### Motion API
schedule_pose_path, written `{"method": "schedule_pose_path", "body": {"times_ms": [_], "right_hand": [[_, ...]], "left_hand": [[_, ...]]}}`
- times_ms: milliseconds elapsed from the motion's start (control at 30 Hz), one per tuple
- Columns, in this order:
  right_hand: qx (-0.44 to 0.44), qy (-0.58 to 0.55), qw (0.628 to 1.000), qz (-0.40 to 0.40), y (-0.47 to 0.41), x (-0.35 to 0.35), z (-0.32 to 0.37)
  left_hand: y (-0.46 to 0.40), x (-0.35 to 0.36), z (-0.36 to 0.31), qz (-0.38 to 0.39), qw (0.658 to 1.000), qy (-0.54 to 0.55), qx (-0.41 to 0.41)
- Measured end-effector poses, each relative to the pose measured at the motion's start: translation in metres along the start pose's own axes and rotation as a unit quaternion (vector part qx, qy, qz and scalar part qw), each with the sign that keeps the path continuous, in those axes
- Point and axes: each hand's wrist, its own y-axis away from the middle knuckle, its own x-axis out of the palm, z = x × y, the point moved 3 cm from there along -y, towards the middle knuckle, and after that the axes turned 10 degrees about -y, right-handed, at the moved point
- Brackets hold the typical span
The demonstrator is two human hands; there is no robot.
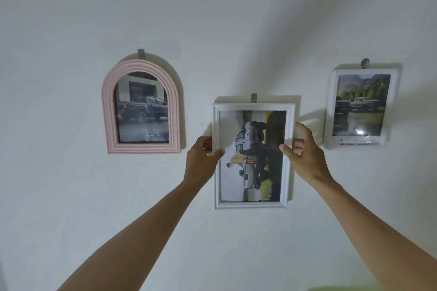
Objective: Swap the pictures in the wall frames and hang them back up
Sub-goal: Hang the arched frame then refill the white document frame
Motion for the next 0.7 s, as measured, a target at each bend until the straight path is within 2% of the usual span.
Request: {"method": "schedule_pose_path", "body": {"times_ms": [200,433,700], "right_hand": [[-0.042,-0.02,0.999,-0.002,-0.001,-0.002,-0.011],[-0.052,-0.041,0.998,0.0,0.009,-0.009,0.0],[0.003,-0.013,0.999,0.048,0.059,0.014,-0.002]], "left_hand": [[0.009,0.001,-0.008,-0.034,0.998,0.016,-0.049],[0.02,-0.016,-0.022,-0.051,0.998,0.016,-0.037],[0.076,-0.041,0.021,0.036,0.996,0.017,-0.085]]}}
